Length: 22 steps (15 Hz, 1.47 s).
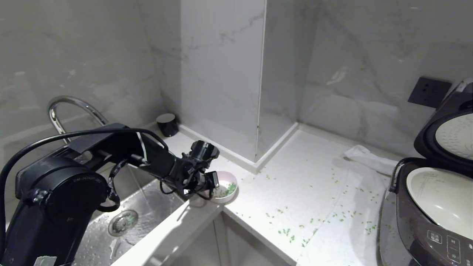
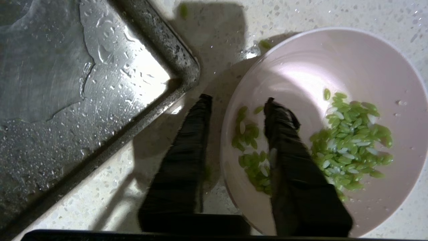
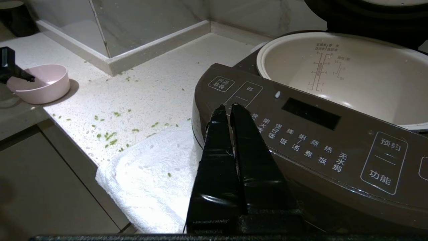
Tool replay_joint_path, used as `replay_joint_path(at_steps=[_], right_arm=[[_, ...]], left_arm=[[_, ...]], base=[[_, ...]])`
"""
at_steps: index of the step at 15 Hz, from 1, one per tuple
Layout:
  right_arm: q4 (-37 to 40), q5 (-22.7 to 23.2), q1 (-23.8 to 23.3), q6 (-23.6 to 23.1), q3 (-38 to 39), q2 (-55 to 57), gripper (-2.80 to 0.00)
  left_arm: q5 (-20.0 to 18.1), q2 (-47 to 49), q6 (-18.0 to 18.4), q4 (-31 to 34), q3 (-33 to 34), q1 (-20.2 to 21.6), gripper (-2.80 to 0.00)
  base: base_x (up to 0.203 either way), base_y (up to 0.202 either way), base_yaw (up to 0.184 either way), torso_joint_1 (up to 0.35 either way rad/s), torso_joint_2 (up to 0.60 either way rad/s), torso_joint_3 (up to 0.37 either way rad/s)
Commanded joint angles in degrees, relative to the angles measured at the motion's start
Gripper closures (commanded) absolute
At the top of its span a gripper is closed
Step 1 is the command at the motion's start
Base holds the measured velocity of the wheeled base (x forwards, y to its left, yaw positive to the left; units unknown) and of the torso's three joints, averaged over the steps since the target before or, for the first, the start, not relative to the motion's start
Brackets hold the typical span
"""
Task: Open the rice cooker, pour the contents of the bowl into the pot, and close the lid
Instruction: Fill a bowl with water from the tap
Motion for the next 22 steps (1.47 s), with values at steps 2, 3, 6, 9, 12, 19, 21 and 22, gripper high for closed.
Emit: replay_joint_path(at_steps=[2, 3, 6, 9, 12, 19, 21, 22], right_arm=[[0.00, 0.02, 0.08, -0.04, 0.00, 0.07, 0.00], [0.00, 0.02, -0.01, -0.04, 0.00, 0.07, 0.00], [0.00, 0.02, -0.01, -0.04, 0.00, 0.07, 0.00], [0.00, 0.02, 0.02, -0.04, 0.00, 0.07, 0.00], [0.00, 0.02, 0.06, -0.04, 0.00, 0.07, 0.00], [0.00, 0.02, 0.01, -0.04, 0.00, 0.07, 0.00], [0.00, 0.02, 0.01, -0.04, 0.00, 0.07, 0.00], [0.00, 0.02, 0.08, -0.04, 0.00, 0.07, 0.00]], left_arm=[[0.15, 0.91, 0.07, 0.88, -0.85, -0.09, -2.80], [0.19, 1.23, 0.39, 2.41, -1.58, -0.24, -2.80], [0.94, 3.10, 0.88, 6.03, -4.09, -0.56, -2.80], [0.95, 3.73, 0.88, 7.60, -5.32, -0.56, 0.00], [1.04, 3.88, 0.79, 7.69, -6.02, -0.56, 0.00], [1.03, 2.55, 0.53, 9.34, -5.76, -0.52, 0.00], [0.70, 0.30, 0.33, 10.75, -5.07, -0.19, 0.00], [0.37, -1.07, 0.40, 11.79, -4.35, 0.15, 0.00]], base=[[0.000, 0.000, 0.000, 0.000, 0.00, 0.000], [0.000, 0.000, 0.000, 0.000, 0.00, 0.000], [0.000, 0.000, 0.000, 0.000, 0.00, 0.000], [0.000, 0.000, 0.000, 0.000, 0.00, 0.000], [0.000, 0.000, 0.000, 0.000, 0.00, 0.000], [0.000, 0.000, 0.000, 0.000, 0.00, 0.000], [0.000, 0.000, 0.000, 0.000, 0.00, 0.000], [0.000, 0.000, 0.000, 0.000, 0.00, 0.000]])
